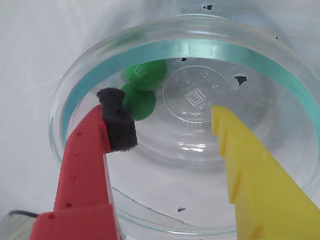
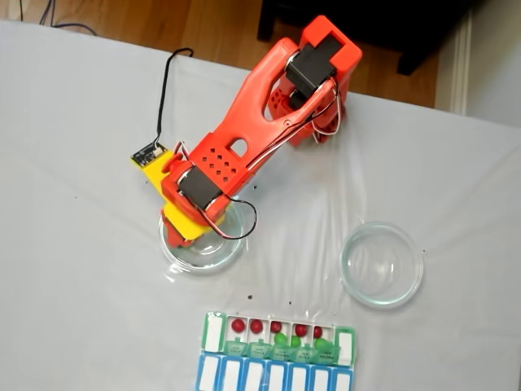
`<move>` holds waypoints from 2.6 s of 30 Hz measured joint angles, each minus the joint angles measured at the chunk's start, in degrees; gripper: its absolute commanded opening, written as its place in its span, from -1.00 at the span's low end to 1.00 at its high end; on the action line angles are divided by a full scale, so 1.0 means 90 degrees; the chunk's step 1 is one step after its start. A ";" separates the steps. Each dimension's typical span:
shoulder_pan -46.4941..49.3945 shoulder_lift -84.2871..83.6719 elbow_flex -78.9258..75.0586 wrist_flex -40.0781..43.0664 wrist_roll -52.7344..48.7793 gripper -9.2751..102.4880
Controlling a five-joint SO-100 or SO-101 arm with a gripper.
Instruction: Sort medicines into box.
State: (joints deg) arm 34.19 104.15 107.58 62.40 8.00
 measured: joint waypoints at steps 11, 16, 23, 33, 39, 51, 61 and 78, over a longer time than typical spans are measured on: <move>0.0000 0.0000 0.0000 -0.0010 -0.0107 -0.41; 0.0000 0.0000 0.0000 -0.0010 -0.0107 -0.37; 0.0000 0.0000 0.0117 -0.0010 -0.0098 -0.26; 0.0000 0.0049 0.0352 -0.0088 0.0029 -0.24; 0.0000 0.0244 0.0664 -0.0342 0.0029 -0.25; -0.0078 0.0283 0.0781 -0.0469 0.0029 -0.22; -0.0488 0.1230 0.1748 -0.1279 -0.0283 -0.29; -0.0596 0.1523 0.1943 -0.1475 -0.0449 -0.25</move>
State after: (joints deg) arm 28.83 117.86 125.07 49.13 3.96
